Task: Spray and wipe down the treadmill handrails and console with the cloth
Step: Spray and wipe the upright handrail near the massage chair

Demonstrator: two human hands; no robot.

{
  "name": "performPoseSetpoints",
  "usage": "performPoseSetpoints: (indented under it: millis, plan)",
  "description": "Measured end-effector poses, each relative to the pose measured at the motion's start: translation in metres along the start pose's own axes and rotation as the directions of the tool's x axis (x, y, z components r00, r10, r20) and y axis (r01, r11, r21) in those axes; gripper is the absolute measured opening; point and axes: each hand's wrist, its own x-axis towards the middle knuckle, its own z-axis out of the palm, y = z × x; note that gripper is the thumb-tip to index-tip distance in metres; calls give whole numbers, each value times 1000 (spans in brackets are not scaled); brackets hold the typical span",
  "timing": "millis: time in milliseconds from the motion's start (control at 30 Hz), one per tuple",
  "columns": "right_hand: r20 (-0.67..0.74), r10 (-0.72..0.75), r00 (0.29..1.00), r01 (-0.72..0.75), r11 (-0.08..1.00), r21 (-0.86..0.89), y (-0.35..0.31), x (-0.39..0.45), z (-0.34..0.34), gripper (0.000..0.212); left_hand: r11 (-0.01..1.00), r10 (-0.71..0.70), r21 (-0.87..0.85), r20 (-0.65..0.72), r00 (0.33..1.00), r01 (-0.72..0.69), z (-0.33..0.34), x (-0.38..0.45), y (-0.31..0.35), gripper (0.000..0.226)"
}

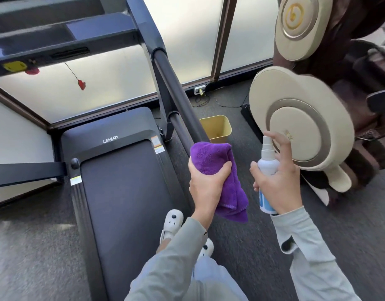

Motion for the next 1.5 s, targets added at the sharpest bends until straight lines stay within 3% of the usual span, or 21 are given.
performPoseSetpoints:
  millis: [167,367,667,800,967,1233,1500]
  plan:
    - [24,33,999,-33,999,-5,-3,-17,1,67,999,54,-8,64,996,-54,-2,-21,-13,111]
    - [-32,2,999,-3,1000,-12,-27,-22,20,64,978,209,-23,85,974,-208,-39,4,-1,108]
    - [-142,5,990,-9,1000,-24,-81,-30,112,68,985,170,-32,179,969,-167,-130,93,26,94]
    - [-273,136,952,-158,986,-60,-104,-39,178,65,983,169,34,242,955,-182,-198,147,37,87]
    - [-264,401,877,-418,909,-10,-123,-40,251,63,963,157,155,335,929,-218,-250,197,58,95]
    - [-355,425,833,-470,882,-47,-138,-38,273,68,960,143,154,446,884,-233,-257,203,60,94]
    - [-448,322,834,-398,914,-83,-132,-53,213,68,975,166,60,450,878,-215,-195,146,61,92]
